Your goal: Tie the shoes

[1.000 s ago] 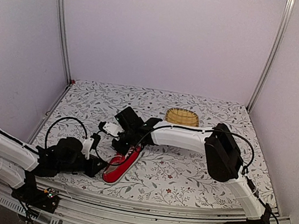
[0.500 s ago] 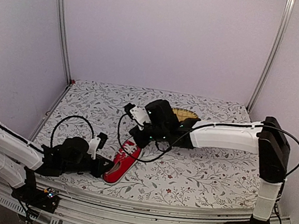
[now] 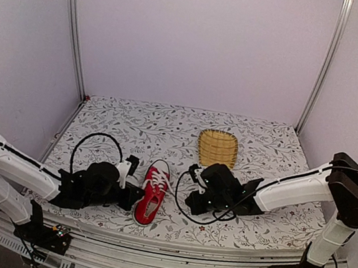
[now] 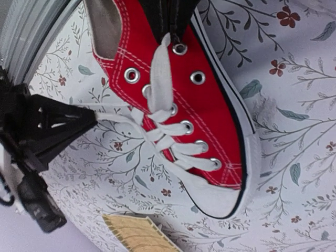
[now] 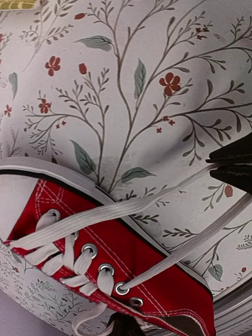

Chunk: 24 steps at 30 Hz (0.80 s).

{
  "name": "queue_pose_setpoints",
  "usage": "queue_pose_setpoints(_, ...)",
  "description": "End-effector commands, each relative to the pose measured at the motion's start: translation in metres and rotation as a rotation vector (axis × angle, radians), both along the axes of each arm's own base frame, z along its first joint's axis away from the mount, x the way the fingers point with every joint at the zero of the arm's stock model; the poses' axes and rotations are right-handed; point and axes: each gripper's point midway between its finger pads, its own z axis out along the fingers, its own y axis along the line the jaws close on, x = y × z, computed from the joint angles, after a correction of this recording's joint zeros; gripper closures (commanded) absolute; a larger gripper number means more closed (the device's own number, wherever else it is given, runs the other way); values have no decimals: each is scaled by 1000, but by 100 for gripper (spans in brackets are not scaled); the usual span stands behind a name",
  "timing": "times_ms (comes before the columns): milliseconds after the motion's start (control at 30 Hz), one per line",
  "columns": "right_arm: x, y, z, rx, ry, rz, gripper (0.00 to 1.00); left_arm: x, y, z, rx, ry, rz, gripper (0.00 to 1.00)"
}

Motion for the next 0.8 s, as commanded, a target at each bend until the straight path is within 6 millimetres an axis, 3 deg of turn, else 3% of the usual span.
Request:
queue_pose_setpoints(0,-13,0,18,128,92,-85,97,13,16,22,78,-89,60,100)
queue_pose_setpoints(100,-19,-5,24,147,115,-93,91,20,26,30,100,-115,79,100)
queue_pose_setpoints(200,-20,-11,28,132,105,-98,75,28,36,34,133,-133,92,100)
queue_pose_setpoints(400,5,1,49,72,4,-69,47,40,48,38,152,-155,107,100)
queue_pose_setpoints(567,35,23,48,64,-4,-72,46,43,47,41,122,-154,94,100)
queue_pose_setpoints(767,58,30,17,-20,8,-112,53,48,53,40,153,-160,118,100)
